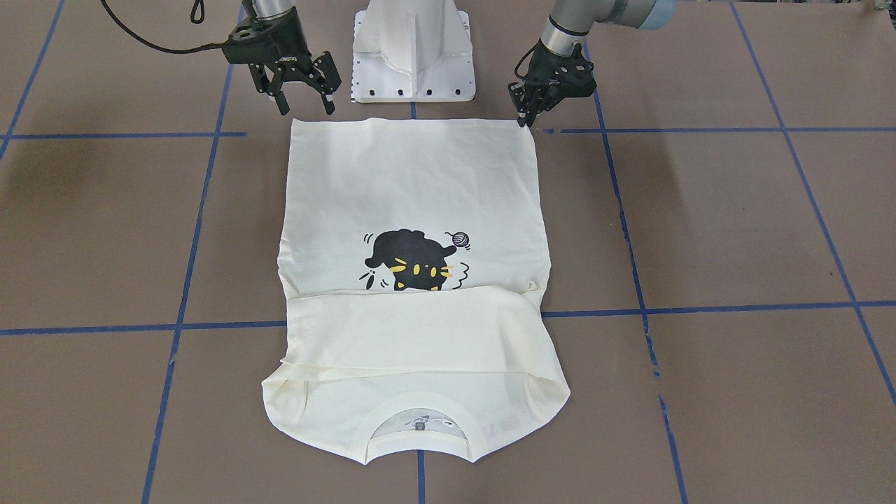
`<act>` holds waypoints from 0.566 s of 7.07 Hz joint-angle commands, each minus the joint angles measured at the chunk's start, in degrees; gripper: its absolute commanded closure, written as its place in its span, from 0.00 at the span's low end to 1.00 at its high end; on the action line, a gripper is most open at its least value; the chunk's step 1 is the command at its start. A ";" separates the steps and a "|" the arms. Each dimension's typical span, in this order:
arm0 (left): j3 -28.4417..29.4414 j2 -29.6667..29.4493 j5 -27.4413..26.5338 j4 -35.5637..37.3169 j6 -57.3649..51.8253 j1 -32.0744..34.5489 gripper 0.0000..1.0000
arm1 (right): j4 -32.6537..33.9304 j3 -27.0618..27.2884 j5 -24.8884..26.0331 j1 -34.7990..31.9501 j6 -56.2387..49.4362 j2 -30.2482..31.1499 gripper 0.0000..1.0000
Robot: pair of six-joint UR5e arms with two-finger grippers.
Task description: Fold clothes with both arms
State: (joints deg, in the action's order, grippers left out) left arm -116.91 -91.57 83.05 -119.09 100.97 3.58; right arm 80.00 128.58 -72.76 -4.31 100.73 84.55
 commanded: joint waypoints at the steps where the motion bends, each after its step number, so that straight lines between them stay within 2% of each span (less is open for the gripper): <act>1: -0.24 -0.10 -0.17 0.00 0.19 -0.06 1.00 | 0.06 -0.17 -0.01 0.00 -0.01 0.00 0.04; 2: -0.59 -0.27 -0.17 0.00 0.10 -0.06 1.00 | 0.06 -0.61 0.07 0.26 0.60 0.17 0.10; 3: -0.60 -0.71 -0.09 0.00 0.01 -0.06 1.00 | 0.50 -1.75 0.08 1.13 7.91 -0.18 0.34; 4: -0.68 -1.15 0.00 0.00 0.01 -0.06 1.00 | 0.76 -2.45 0.08 2.01 10.42 -0.01 0.37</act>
State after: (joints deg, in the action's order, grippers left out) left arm -117.48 -92.22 82.96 -119.09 101.02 3.52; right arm 80.42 127.11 -72.70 -3.28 106.75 84.52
